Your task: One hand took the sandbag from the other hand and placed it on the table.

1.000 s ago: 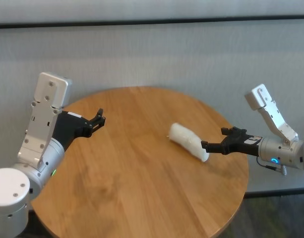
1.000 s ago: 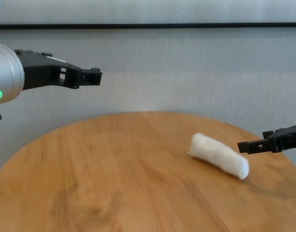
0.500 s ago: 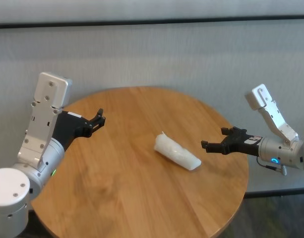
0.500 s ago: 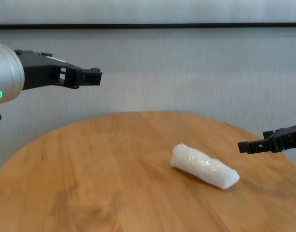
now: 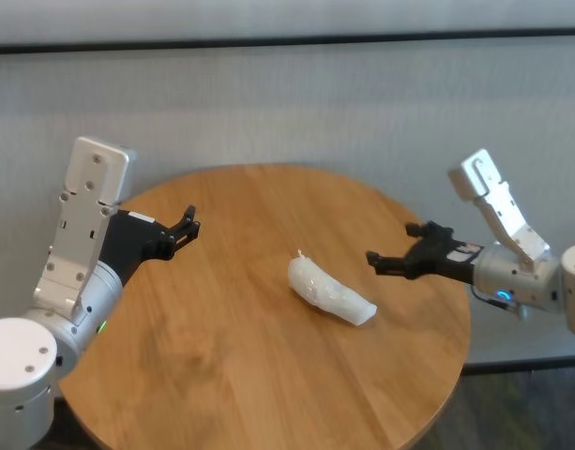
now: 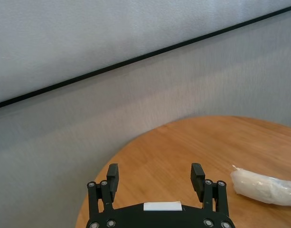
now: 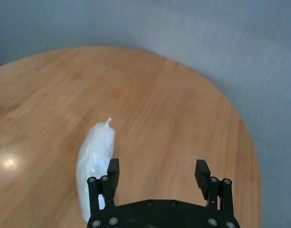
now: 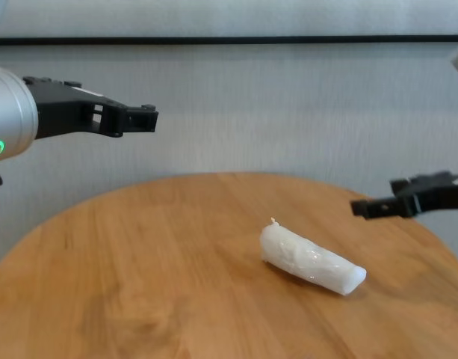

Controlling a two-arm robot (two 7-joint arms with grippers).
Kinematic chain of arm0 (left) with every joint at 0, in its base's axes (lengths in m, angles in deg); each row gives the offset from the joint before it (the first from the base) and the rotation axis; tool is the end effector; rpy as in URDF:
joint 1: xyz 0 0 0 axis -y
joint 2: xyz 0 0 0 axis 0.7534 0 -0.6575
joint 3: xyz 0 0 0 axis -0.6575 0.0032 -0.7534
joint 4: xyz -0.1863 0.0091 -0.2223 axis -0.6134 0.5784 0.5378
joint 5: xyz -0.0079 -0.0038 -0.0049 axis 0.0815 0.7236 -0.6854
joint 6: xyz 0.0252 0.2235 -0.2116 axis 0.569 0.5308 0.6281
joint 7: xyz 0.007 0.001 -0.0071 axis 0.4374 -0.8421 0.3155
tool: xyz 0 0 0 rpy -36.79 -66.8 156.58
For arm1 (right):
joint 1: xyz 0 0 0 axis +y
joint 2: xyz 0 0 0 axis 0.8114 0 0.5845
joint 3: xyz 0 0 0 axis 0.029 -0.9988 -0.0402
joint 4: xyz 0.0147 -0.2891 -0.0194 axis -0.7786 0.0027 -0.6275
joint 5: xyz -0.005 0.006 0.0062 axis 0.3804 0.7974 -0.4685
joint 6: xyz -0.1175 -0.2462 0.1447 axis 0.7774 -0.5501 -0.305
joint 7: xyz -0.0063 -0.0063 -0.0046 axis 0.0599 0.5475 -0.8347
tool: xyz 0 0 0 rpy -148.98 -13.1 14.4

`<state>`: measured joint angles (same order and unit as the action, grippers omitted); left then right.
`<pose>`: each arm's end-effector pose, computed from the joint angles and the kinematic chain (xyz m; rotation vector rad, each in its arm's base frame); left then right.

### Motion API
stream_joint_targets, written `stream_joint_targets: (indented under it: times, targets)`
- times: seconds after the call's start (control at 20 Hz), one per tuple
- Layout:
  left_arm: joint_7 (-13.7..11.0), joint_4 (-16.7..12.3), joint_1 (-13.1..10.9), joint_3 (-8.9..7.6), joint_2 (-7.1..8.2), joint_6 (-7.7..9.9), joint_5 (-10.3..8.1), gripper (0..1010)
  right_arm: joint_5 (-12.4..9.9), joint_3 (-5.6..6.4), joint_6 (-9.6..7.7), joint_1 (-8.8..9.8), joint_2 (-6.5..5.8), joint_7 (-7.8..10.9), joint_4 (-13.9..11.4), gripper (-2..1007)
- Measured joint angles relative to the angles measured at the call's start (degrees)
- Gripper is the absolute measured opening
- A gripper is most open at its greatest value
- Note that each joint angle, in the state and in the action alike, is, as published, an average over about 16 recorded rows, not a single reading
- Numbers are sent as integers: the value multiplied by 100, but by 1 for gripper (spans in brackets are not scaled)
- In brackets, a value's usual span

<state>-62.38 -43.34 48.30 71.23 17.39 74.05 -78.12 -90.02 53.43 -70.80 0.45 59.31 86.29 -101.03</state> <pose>0.3337 -0.0215 -0.1949 0.2220 -0.1564 1.2904 0.4670 -0.0735 -0.2515 -0.4241 0.1071 -0.8732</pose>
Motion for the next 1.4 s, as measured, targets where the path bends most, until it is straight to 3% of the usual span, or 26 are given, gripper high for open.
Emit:
stream_joint_targets:
  times: [0.75,1.4]
  targets:
    - [0,0,0,0,0,0,0,1000,942,-208,882,-164,582,-581,-243,1001]
    - [0,0,0,0,0,0,0,1000,1550,-329,1195,-310,1092,-972,-218,1001]
